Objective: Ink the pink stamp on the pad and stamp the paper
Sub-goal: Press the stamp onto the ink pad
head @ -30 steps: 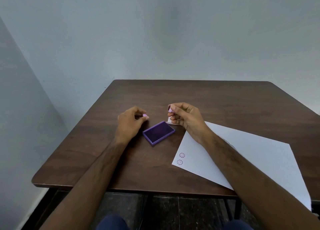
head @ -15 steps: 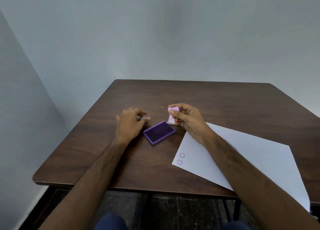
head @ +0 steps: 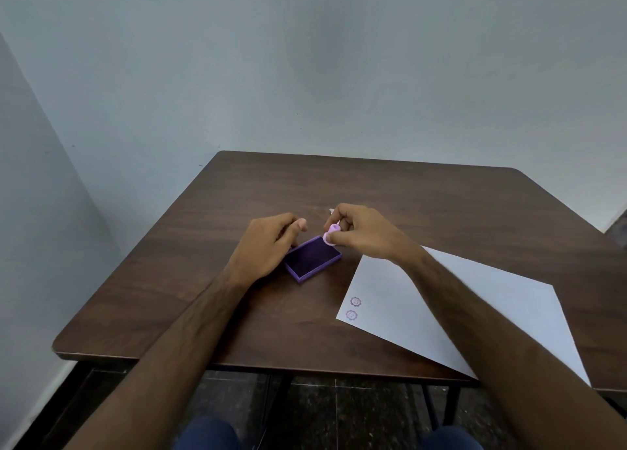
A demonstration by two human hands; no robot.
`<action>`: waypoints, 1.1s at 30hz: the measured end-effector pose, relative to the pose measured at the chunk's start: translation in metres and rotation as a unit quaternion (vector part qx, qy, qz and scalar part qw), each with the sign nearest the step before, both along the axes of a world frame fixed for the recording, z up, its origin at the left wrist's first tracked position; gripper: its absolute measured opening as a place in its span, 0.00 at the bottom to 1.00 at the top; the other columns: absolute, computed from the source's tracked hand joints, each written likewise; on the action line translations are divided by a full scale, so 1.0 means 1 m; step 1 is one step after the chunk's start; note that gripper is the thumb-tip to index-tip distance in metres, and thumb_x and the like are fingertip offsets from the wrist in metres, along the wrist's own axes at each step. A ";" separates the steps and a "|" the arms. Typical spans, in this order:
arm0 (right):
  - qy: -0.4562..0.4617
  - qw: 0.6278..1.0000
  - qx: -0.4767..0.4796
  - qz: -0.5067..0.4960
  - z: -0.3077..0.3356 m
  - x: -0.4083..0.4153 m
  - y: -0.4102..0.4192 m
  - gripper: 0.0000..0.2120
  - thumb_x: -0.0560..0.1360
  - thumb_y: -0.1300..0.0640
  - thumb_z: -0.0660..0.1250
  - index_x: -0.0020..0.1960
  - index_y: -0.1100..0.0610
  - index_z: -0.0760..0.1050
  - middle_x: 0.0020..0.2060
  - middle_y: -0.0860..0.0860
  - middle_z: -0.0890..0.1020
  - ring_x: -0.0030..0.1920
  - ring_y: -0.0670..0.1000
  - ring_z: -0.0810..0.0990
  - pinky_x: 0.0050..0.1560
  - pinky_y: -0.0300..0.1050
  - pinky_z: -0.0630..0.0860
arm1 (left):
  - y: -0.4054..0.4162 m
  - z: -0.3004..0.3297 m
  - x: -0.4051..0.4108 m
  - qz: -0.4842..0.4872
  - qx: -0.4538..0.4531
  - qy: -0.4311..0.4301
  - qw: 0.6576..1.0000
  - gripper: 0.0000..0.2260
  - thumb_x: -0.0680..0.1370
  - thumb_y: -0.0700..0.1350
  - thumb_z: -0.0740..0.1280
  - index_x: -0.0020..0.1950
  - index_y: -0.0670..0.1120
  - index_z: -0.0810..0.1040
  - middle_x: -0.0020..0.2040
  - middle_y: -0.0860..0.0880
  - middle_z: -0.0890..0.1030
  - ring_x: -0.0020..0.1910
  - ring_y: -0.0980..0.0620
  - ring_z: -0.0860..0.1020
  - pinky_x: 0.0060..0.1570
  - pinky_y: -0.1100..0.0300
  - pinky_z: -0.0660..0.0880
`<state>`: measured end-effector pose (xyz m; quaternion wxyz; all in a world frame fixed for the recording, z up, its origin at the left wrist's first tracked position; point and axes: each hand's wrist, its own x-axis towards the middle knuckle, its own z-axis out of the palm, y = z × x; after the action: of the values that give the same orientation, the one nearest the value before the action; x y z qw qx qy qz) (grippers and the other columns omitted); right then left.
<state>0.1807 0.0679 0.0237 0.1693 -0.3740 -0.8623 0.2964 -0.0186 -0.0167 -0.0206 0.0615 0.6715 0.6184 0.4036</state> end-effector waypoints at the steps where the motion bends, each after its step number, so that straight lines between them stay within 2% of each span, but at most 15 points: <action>1: -0.012 1.000 0.011 0.010 0.002 0.000 -0.001 0.07 0.77 0.53 0.69 0.53 0.54 0.77 0.40 0.45 0.80 0.39 0.44 0.77 0.36 0.33 0.69 | 0.000 0.000 0.000 -0.006 -0.008 0.002 1.000 0.16 0.83 0.54 0.59 0.53 0.47 0.84 0.37 0.54 0.83 0.36 0.58 0.81 0.38 0.64 0.77; 4: -0.041 0.997 0.039 0.044 0.006 0.002 -0.001 0.04 0.77 0.53 0.69 0.49 0.52 0.77 0.37 0.44 0.79 0.37 0.43 0.76 0.35 0.34 0.69 | -0.001 -0.001 0.002 -0.031 -0.025 0.002 0.999 0.15 0.84 0.52 0.60 0.54 0.47 0.85 0.36 0.55 0.82 0.37 0.60 0.80 0.38 0.71 0.72; 7: -0.065 0.995 0.042 0.069 0.009 0.005 0.001 0.03 0.76 0.52 0.70 0.47 0.51 0.77 0.35 0.44 0.79 0.37 0.45 0.77 0.43 0.43 0.76 | 0.000 -0.001 0.003 -0.054 -0.031 0.009 0.998 0.12 0.83 0.49 0.62 0.54 0.48 0.85 0.37 0.59 0.80 0.39 0.63 0.79 0.39 0.72 0.70; 9: -0.088 0.991 0.046 0.085 0.010 0.007 0.001 0.04 0.76 0.51 0.70 0.48 0.51 0.77 0.37 0.46 0.80 0.38 0.45 0.77 0.43 0.44 0.76 | 0.000 -0.001 0.004 -0.071 -0.040 0.027 0.996 0.10 0.82 0.46 0.64 0.57 0.48 0.85 0.43 0.60 0.82 0.43 0.64 0.79 0.42 0.74 0.70; 11: -0.106 0.988 0.050 0.102 0.011 0.010 0.000 0.06 0.77 0.50 0.70 0.50 0.52 0.77 0.39 0.50 0.82 0.39 0.46 0.77 0.39 0.40 0.72 | 0.001 -0.002 0.003 -0.084 -0.046 0.045 0.994 0.11 0.82 0.43 0.65 0.61 0.48 0.83 0.52 0.55 0.85 0.47 0.63 0.79 0.46 0.75 0.70; 13: -0.117 0.985 0.051 0.112 0.012 0.011 -0.001 0.07 0.77 0.50 0.69 0.52 0.52 0.77 0.41 0.51 0.82 0.39 0.46 0.77 0.37 0.37 0.70 | 0.002 -0.002 0.002 -0.089 -0.055 0.048 0.993 0.12 0.81 0.42 0.65 0.63 0.48 0.82 0.56 0.53 0.85 0.50 0.60 0.80 0.48 0.73 0.71; 17: -0.137 0.980 0.073 0.126 0.017 0.008 -0.004 0.07 0.77 0.50 0.69 0.51 0.53 0.77 0.39 0.46 0.80 0.38 0.45 0.76 0.36 0.35 0.67 | 0.002 -0.003 0.000 -0.104 -0.060 0.054 0.991 0.12 0.80 0.42 0.67 0.63 0.49 0.81 0.45 0.54 0.84 0.43 0.58 0.82 0.43 0.69 0.75; 21: -0.171 0.970 0.099 0.145 0.019 0.003 -0.006 0.06 0.78 0.51 0.69 0.46 0.51 0.73 0.40 0.47 0.80 0.37 0.45 0.74 0.35 0.37 0.66 | 0.003 -0.005 0.000 -0.109 -0.048 0.075 0.990 0.11 0.80 0.43 0.68 0.62 0.49 0.82 0.46 0.52 0.84 0.42 0.56 0.82 0.44 0.64 0.77; 24: -0.179 0.968 0.101 0.143 0.018 0.000 -0.007 0.07 0.78 0.54 0.68 0.47 0.57 0.74 0.41 0.51 0.80 0.38 0.49 0.74 0.37 0.39 0.67 | 0.004 -0.005 -0.001 -0.107 -0.051 0.078 0.990 0.11 0.80 0.43 0.67 0.61 0.49 0.82 0.45 0.54 0.84 0.42 0.57 0.81 0.43 0.65 0.76; 28: -0.177 0.967 0.114 0.143 0.013 -0.003 -0.010 0.06 0.79 0.58 0.66 0.51 0.61 0.77 0.45 0.57 0.83 0.46 0.54 0.79 0.43 0.23 0.64 | 0.004 -0.005 0.000 -0.103 -0.052 0.084 0.990 0.10 0.81 0.42 0.67 0.61 0.48 0.82 0.42 0.59 0.80 0.40 0.64 0.78 0.40 0.71 0.71; 29: -0.177 0.967 0.112 0.145 0.012 -0.003 -0.010 0.06 0.79 0.59 0.66 0.51 0.61 0.77 0.46 0.56 0.83 0.46 0.54 0.80 0.44 0.24 0.67 | 0.004 -0.005 0.000 -0.102 -0.052 0.087 0.990 0.10 0.81 0.42 0.66 0.61 0.48 0.82 0.41 0.59 0.79 0.40 0.64 0.78 0.40 0.72 0.71; 30: -0.176 0.967 0.110 0.149 0.011 -0.003 -0.010 0.05 0.79 0.59 0.66 0.51 0.61 0.76 0.46 0.56 0.83 0.47 0.55 0.80 0.45 0.31 0.72 | 0.004 -0.006 0.000 -0.101 -0.051 0.090 0.990 0.10 0.81 0.42 0.66 0.61 0.49 0.82 0.41 0.60 0.79 0.40 0.64 0.78 0.39 0.71 0.70; 31: -0.173 0.967 0.109 0.154 0.011 -0.003 -0.010 0.04 0.79 0.59 0.66 0.51 0.61 0.76 0.47 0.56 0.83 0.47 0.55 0.80 0.45 0.42 0.78 | 0.004 -0.006 0.000 -0.101 -0.050 0.092 0.989 0.10 0.81 0.42 0.66 0.61 0.49 0.82 0.42 0.60 0.79 0.40 0.64 0.78 0.39 0.70 0.70; 32: -0.168 0.967 0.108 0.158 0.010 -0.002 -0.010 0.04 0.79 0.60 0.66 0.50 0.61 0.75 0.46 0.56 0.83 0.46 0.55 0.80 0.45 0.50 0.78 | 0.004 -0.006 0.000 -0.103 -0.049 0.093 0.989 0.10 0.81 0.43 0.66 0.61 0.49 0.82 0.43 0.59 0.80 0.39 0.63 0.78 0.40 0.68 0.70; 33: -0.163 0.967 0.109 0.161 0.009 -0.002 -0.011 0.04 0.79 0.60 0.66 0.50 0.62 0.75 0.46 0.55 0.82 0.46 0.55 0.80 0.44 0.52 0.78 | 0.004 -0.007 0.000 -0.102 -0.049 0.094 0.989 0.10 0.81 0.43 0.66 0.61 0.49 0.81 0.43 0.58 0.80 0.40 0.63 0.78 0.42 0.64 0.71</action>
<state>0.1791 0.0572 0.0328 0.0166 -0.2528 -0.9542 0.1590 -0.0187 -0.0126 -0.0275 0.0771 0.7625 0.5685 0.2990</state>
